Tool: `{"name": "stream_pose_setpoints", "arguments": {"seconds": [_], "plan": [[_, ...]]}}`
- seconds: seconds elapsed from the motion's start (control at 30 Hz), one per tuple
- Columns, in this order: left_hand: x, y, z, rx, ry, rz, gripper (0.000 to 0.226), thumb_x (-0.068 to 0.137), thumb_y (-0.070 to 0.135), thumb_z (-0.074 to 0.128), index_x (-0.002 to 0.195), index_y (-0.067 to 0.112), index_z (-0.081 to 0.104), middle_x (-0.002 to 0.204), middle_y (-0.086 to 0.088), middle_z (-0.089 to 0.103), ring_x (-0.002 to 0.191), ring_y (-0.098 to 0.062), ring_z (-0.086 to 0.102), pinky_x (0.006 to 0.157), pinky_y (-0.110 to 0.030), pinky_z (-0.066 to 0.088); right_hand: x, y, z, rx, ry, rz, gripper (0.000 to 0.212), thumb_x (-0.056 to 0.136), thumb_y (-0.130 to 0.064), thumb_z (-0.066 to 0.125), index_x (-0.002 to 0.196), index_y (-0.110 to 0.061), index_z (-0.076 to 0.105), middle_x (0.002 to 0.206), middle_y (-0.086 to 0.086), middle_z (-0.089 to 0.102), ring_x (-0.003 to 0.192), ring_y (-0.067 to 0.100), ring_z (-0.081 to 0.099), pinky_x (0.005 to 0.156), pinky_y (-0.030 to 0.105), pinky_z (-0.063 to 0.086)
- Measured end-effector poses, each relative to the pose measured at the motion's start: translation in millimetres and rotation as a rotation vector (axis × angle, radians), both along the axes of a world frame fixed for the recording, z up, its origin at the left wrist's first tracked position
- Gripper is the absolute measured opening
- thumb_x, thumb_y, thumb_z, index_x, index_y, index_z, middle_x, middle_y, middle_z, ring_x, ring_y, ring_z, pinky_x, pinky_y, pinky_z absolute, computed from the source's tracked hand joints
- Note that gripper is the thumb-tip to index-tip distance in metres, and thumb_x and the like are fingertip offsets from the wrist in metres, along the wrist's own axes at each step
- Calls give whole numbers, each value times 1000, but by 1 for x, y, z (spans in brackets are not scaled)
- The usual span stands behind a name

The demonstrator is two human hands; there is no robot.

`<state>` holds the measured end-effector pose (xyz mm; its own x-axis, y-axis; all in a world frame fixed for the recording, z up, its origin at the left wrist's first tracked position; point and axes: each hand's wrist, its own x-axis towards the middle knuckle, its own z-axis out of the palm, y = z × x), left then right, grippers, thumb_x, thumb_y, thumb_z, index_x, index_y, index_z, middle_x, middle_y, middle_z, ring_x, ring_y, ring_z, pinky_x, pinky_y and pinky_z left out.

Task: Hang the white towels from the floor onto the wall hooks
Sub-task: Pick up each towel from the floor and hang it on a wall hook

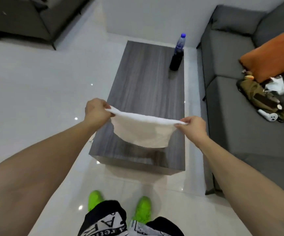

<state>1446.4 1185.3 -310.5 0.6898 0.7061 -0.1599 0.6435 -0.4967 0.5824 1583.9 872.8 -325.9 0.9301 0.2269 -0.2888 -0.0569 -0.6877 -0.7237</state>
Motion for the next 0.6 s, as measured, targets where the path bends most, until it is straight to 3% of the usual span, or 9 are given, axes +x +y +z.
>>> {"name": "stream_pose_setpoints", "arguments": {"seconds": [0.1,0.2,0.23,0.3,0.37,0.47,0.6], "plan": [[-20,29,42,46,-125,47,18,81,32,76,90,17,78,88,-1,73,80,-16,63,70,-24,46,-1,29,45,102,-113,72,10,82,-30,77,77,-22,74,82,-1,69,78,16,64,67,25,51],[-49,68,79,11,-231,123,12,79,30,79,82,19,76,78,3,70,77,-15,64,69,-25,48,-5,68,86,225,-168,106,15,84,-25,76,88,-10,74,114,-2,59,101,14,56,88,30,48],[-60,82,91,12,-252,136,11,79,30,79,81,20,75,76,3,68,74,-12,63,67,-25,47,-10,84,100,281,-172,106,17,85,-23,75,91,-7,73,114,-1,59,100,15,57,87,33,48],[-84,111,115,40,-270,143,11,79,31,79,79,21,74,74,4,66,71,-8,59,65,-25,45,-27,120,127,383,-192,108,15,87,-19,71,89,-5,71,92,2,65,81,14,59,73,31,49],[-114,143,137,60,-282,153,12,79,31,79,75,23,72,74,6,64,70,-7,56,64,-26,45,-52,163,155,448,-247,137,11,90,-17,67,83,-8,69,76,0,61,66,7,54,61,21,45],[-174,199,164,42,-311,226,14,79,34,76,73,25,68,79,4,64,75,-11,58,67,-28,46,-97,242,194,597,-249,195,14,93,-14,62,81,-18,68,77,-4,63,69,6,57,66,20,46],[-251,258,183,57,-313,314,15,80,36,74,74,23,69,80,0,66,80,-16,59,67,-29,46,-155,336,238,629,-332,342,11,94,-19,62,90,-24,71,87,-15,67,78,-6,58,65,1,42]]}}
